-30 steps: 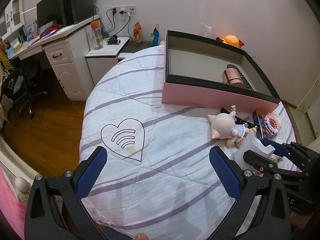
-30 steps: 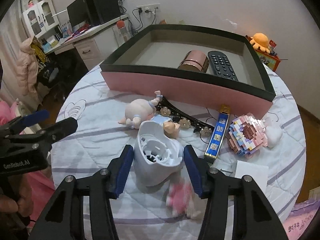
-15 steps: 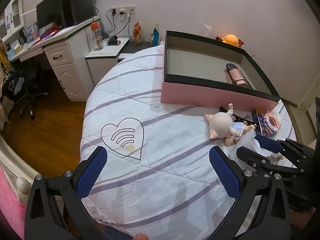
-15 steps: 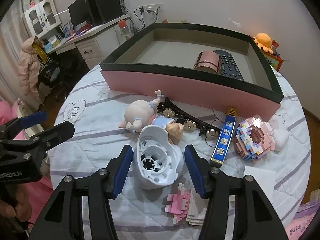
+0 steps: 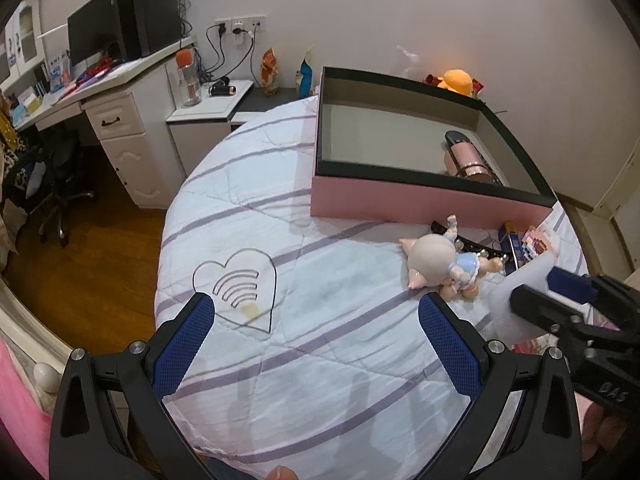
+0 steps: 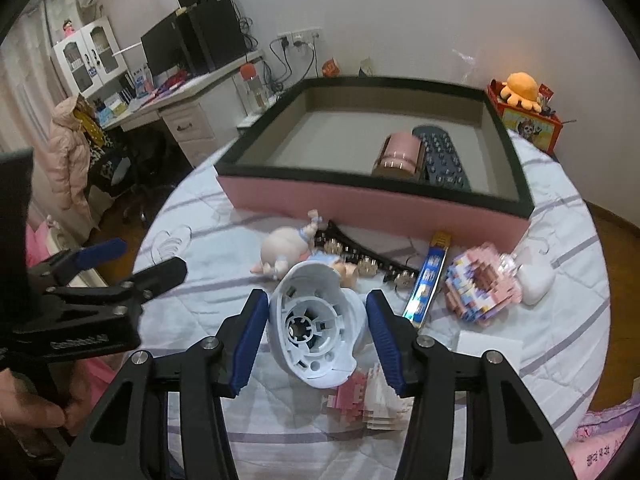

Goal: Organize rigid objects
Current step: 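Carry the white part into the box and open the right gripper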

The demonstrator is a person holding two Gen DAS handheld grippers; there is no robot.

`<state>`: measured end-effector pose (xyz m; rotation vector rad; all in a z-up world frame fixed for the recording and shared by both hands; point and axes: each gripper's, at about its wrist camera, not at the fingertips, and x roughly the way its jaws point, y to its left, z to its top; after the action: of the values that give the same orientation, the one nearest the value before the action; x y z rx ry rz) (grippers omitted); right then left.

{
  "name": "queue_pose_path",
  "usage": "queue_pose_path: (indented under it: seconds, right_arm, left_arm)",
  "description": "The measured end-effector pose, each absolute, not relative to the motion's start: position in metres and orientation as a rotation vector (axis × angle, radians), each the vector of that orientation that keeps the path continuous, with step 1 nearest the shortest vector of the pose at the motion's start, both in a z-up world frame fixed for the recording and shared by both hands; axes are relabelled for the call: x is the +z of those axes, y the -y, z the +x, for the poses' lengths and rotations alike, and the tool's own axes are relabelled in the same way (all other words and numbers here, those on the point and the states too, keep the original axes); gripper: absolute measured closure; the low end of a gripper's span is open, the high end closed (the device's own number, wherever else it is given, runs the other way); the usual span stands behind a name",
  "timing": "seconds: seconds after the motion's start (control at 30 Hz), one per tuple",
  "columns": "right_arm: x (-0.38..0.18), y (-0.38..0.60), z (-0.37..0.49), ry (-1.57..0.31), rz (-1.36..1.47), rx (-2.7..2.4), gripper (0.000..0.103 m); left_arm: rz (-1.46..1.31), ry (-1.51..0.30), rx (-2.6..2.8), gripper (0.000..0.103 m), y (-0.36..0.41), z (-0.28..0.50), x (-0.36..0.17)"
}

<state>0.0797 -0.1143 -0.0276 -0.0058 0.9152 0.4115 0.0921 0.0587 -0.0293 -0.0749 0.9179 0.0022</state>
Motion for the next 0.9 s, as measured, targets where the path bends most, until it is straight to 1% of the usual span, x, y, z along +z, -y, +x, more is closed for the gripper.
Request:
queue_pose_path:
  seconds: [0.27, 0.47, 0.63, 0.73, 0.9]
  right_arm:
    - [0.01, 0.112, 0.097, -0.832, -0.021, 0.413, 0.05]
    - [0.024, 0.101, 0.144, -0.8, -0.041, 0.406, 0.05]
    - [0.015, 0.09, 0.194, -0.826, -0.045, 0.405, 0.05]
    - [-0.003, 0.084, 0.229, -0.884, -0.042, 0.394, 0.05]
    - [-0.034, 0.079, 0.259, -0.976, -0.057, 0.375, 0.05]
  left_arm:
    - [-0.065, -0.858, -0.005, 0.0, -0.055, 0.117, -0.005]
    - [-0.065, -0.826, 0.013, 0.0, -0.056, 0.155, 0.007]
    - [-0.073, -0.821, 0.059, 0.0, -0.068, 0.193, 0.005]
    - [-0.098, -0.834, 0.077, 0.0, -0.077, 0.211, -0.004]
    - [-0.112, -0.862, 0.086, 0.0, -0.083, 0.224, -0.019]
